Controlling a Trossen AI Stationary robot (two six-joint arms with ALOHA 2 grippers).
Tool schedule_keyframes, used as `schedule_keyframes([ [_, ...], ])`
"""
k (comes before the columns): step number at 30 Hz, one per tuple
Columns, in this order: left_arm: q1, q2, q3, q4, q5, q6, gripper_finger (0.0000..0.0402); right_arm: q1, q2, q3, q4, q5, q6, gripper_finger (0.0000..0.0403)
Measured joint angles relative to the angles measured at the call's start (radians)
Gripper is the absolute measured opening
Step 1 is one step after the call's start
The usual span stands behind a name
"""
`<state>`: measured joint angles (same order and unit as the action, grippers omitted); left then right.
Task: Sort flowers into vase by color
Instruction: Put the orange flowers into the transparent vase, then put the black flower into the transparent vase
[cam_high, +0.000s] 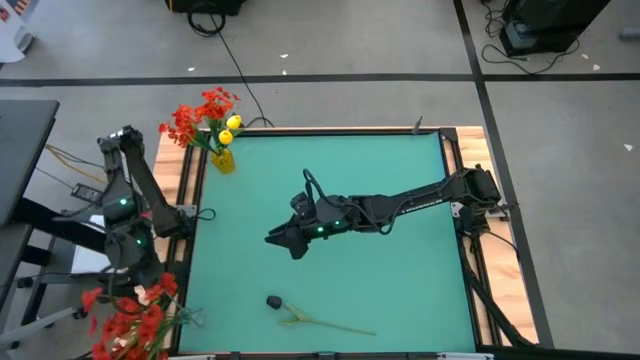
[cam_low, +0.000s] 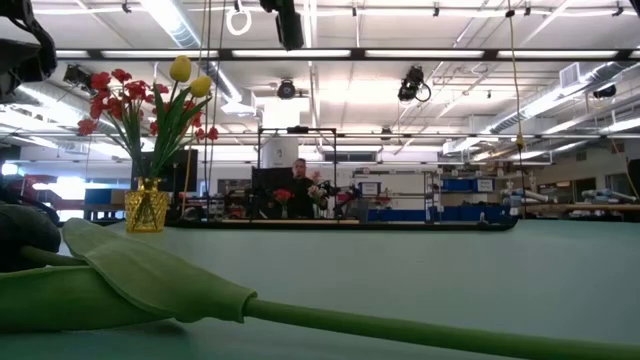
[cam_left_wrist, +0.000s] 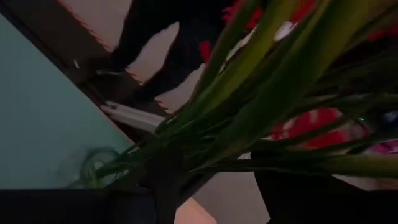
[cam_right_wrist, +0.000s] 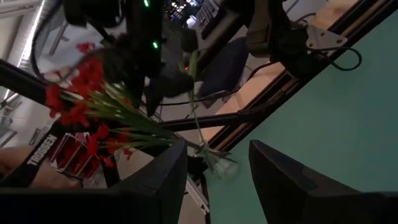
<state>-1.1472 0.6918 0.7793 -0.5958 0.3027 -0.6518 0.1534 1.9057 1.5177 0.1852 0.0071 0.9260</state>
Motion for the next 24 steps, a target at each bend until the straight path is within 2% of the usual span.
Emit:
schedule_keyframes([
  [7, 0.038, 0.001, 0.110, -0.067, -0.100, 0.159, 0.0188, 0.001, 0.000, 0.000, 0.000, 0.001, -0.009, 0.0181],
  [19, 0.100, -0.005, 0.134, -0.088, -0.100, 0.222, 0.0188, 0.000, 0.000, 0.000, 0.000, 0.003, -0.020, 0.0181],
  [24, 0.135, -0.005, 0.244, -0.262, -0.171, 0.272, 0.0188, 0.000, 0.000, 0.000, 0.000, 0.000, -0.020, 0.0181],
])
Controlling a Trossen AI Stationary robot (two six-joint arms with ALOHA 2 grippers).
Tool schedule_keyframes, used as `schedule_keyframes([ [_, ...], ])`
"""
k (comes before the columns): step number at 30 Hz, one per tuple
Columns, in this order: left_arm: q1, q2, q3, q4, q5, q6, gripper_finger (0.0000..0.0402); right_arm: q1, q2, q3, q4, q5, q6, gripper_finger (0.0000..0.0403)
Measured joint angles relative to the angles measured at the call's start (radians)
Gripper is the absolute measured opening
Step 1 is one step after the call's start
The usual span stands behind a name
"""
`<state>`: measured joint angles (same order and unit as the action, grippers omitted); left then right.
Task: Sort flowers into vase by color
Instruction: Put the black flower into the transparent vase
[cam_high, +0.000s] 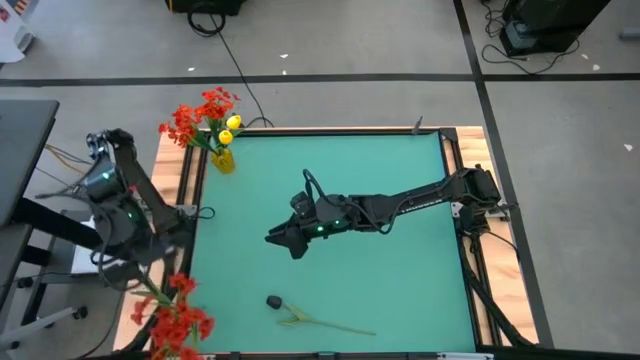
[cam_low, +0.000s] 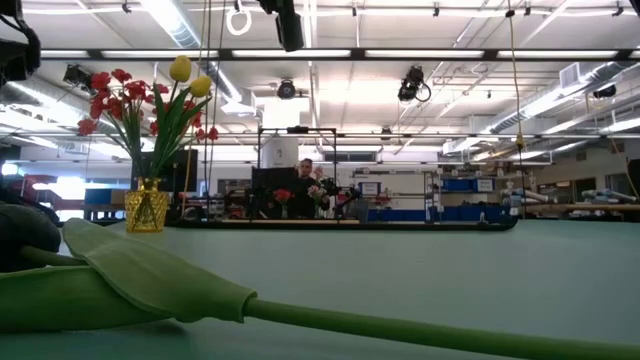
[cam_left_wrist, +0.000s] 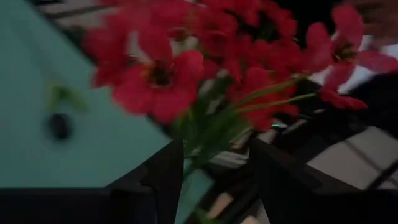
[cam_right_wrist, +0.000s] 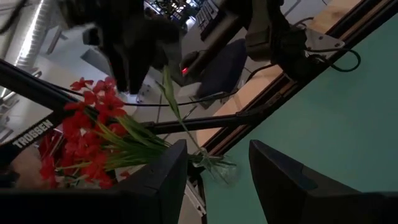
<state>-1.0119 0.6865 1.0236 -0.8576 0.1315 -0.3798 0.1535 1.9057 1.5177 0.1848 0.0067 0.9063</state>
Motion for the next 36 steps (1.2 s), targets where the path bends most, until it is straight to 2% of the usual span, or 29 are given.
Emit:
schedule_keyframes([
  [4, 0.028, 0.000, 0.117, -0.172, -0.139, -0.005, 0.0188, 0.000, 0.006, 0.000, -0.014, 0.000, 0.015, 0.0181],
  [9, 0.059, -0.001, 0.222, -0.326, -0.342, -0.164, 0.0188, 0.010, 0.007, 0.000, -0.145, 0.022, 0.005, 0.0181],
  [12, 0.073, -0.001, 0.262, -0.451, -0.402, -0.330, 0.0188, 0.017, 0.008, 0.000, -0.162, 0.024, -0.009, 0.0181],
  [16, 0.079, -0.005, 0.274, -0.575, -0.415, -0.538, 0.0188, 0.032, 0.007, 0.001, -0.277, -0.014, -0.028, 0.0181],
  [18, 0.079, -0.003, 0.270, -0.596, -0.415, -0.562, 0.0188, 0.048, 0.009, 0.000, -0.334, -0.047, -0.060, 0.0181],
  [21, 0.079, 0.001, 0.257, -0.596, -0.439, -0.490, 0.0188, 0.085, 0.008, 0.000, -0.399, -0.082, -0.129, 0.0181],
  [26, 0.079, 0.028, 0.246, -0.589, -0.599, -0.412, 0.0188, 0.162, 0.008, 0.000, -0.492, -0.079, -0.258, 0.0181],
  [30, 0.079, 0.042, 0.246, -0.586, -0.750, -0.483, 0.0188, 0.231, 0.008, 0.000, -0.560, -0.039, -0.312, 0.0181],
  [36, 0.080, 0.056, 0.246, -0.579, -0.898, -0.655, 0.0188, 0.313, 0.033, -0.028, -0.564, 0.029, -0.350, 0.0181],
])
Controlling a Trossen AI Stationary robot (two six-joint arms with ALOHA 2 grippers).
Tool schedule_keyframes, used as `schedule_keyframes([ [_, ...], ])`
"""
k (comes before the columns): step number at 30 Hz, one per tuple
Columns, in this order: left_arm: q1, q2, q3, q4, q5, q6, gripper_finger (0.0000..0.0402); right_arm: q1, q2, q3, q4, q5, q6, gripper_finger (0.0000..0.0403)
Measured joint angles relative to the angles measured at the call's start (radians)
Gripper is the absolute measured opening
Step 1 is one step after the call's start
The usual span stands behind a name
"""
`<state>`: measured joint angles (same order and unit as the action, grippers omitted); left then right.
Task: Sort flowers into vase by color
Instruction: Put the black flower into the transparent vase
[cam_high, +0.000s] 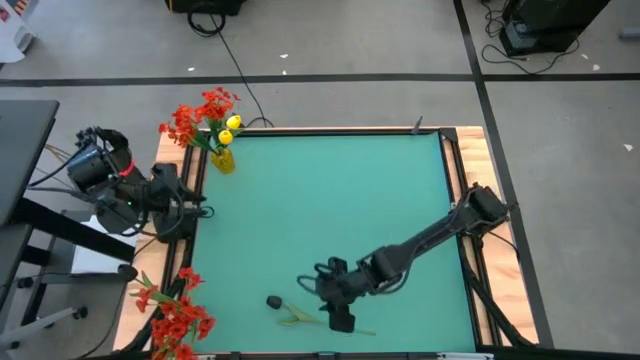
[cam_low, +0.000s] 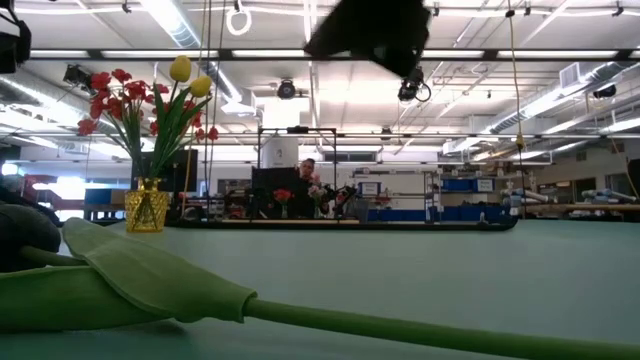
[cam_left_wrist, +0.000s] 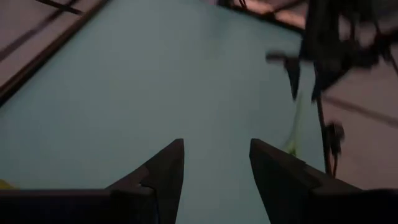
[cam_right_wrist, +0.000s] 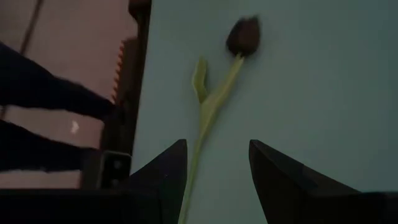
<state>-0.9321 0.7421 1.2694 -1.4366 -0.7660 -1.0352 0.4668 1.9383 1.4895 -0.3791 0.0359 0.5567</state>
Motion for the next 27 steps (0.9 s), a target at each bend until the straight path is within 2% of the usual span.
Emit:
schedule_keyframes([
  [5, 0.000, 0.021, 0.000, 0.022, -0.070, -0.044, 0.0188, 0.038, 0.082, -0.002, 0.045, 0.015, -0.046, 0.0181],
  [10, 0.001, 0.047, 0.000, 0.032, -0.086, -0.100, 0.0188, 0.052, 0.185, -0.002, 0.154, -0.038, -0.115, 0.0181],
  [14, 0.028, 0.073, 0.000, 0.034, -0.151, -0.185, 0.0188, 0.053, 0.253, -0.002, 0.215, -0.076, -0.149, 0.0181],
  [20, 0.062, 0.113, 0.000, 0.035, -0.131, -0.211, 0.0188, 0.053, 0.282, 0.001, 0.206, -0.053, -0.167, 0.0178],
  [23, 0.074, 0.128, -0.001, 0.035, -0.120, -0.212, 0.0188, 0.054, 0.288, 0.003, 0.197, -0.007, -0.168, 0.0151],
  [27, 0.088, 0.128, -0.001, 0.073, -0.104, -0.267, 0.0188, 0.044, 0.288, 0.002, 0.188, -0.003, -0.164, 0.0062],
])
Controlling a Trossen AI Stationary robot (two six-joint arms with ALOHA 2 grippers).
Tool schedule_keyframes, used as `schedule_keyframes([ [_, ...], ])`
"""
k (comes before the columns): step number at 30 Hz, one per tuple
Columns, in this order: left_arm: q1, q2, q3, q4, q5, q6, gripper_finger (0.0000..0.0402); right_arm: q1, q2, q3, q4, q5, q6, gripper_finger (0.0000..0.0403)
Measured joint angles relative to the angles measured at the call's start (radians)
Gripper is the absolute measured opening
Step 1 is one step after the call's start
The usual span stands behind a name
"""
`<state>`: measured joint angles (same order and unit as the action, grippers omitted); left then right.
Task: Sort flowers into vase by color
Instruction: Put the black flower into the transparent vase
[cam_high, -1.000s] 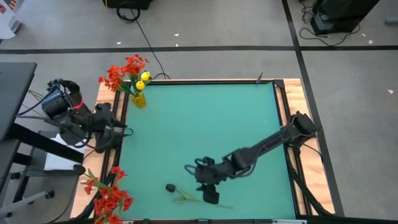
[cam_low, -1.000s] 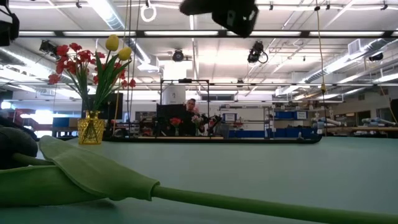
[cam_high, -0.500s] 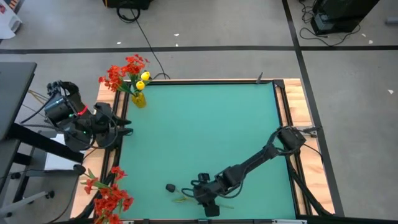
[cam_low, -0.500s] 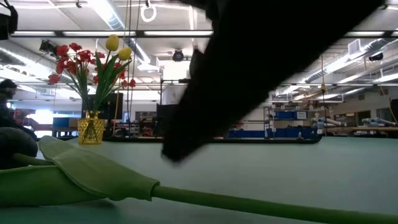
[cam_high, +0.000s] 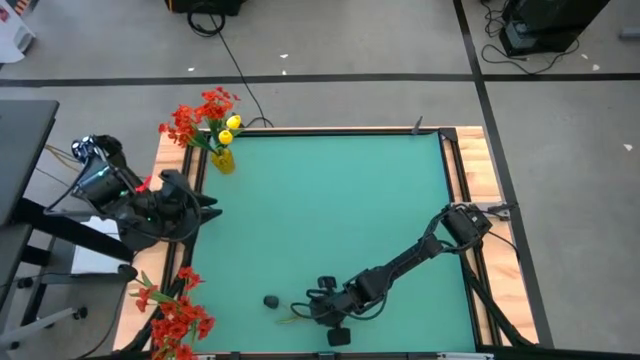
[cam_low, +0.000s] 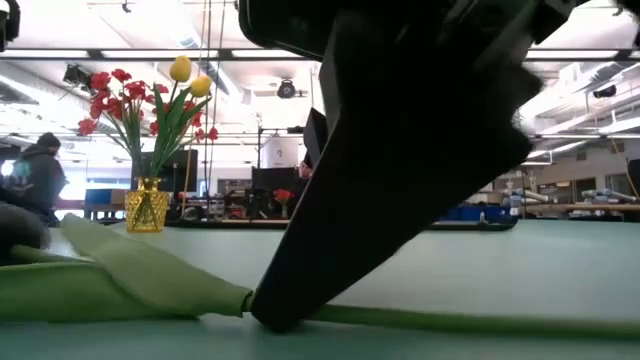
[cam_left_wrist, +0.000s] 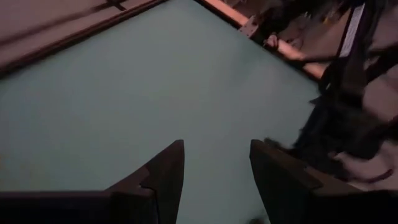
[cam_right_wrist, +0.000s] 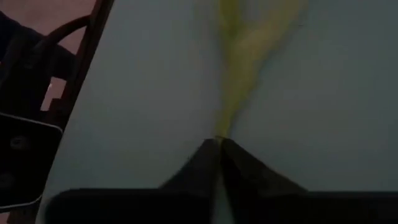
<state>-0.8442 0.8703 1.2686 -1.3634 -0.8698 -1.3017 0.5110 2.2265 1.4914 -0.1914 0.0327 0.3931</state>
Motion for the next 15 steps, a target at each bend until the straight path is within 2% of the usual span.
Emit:
schedule_keyframes([
  [1, 0.006, -0.002, 0.000, 0.015, 0.000, -0.016, 0.0188, -0.001, 0.000, 0.000, -0.002, 0.001, -0.001, 0.0036],
  [3, 0.019, -0.006, 0.001, 0.038, 0.000, -0.028, 0.0187, -0.002, 0.000, 0.000, -0.003, -0.002, -0.005, 0.0014],
  [9, 0.039, -0.007, 0.001, 0.054, 0.000, -0.029, 0.0188, -0.025, -0.018, -0.005, -0.019, 0.054, 0.082, 0.0007],
  [15, 0.071, -0.007, 0.001, 0.110, -0.038, 0.034, 0.0188, -0.103, -0.142, -0.006, -0.103, 0.230, 0.073, 0.0004],
])
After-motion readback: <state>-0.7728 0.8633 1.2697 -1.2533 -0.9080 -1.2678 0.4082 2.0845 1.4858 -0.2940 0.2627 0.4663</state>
